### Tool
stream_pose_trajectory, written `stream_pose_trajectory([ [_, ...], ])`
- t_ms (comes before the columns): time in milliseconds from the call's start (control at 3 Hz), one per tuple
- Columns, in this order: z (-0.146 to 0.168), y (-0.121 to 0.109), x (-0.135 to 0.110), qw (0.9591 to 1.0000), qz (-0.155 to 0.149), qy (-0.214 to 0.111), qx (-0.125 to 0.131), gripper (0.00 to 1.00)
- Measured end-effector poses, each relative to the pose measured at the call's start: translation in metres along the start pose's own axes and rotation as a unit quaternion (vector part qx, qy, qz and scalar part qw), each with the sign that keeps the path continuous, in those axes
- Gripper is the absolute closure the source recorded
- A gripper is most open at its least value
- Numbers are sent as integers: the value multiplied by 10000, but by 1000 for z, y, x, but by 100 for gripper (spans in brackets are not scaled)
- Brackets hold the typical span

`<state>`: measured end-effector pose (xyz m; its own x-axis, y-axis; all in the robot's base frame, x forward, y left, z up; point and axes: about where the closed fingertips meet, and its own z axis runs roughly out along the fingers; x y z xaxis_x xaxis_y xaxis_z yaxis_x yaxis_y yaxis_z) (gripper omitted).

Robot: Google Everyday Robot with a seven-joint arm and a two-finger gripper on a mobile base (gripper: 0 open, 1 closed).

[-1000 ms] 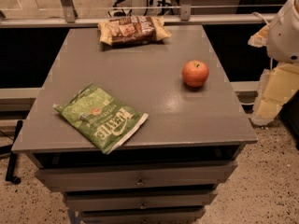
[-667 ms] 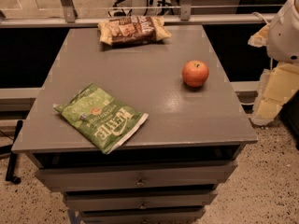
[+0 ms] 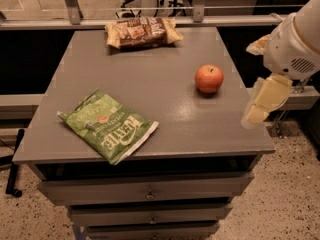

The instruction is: Pick apple

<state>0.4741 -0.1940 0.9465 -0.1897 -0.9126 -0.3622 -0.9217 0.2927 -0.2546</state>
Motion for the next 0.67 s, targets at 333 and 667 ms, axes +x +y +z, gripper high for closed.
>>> stream_pose_trajectory([
  [333, 36, -32, -14, 9981, 124, -581, 165, 0],
  [667, 67, -61, -25, 9925, 417, -1123, 229, 0],
])
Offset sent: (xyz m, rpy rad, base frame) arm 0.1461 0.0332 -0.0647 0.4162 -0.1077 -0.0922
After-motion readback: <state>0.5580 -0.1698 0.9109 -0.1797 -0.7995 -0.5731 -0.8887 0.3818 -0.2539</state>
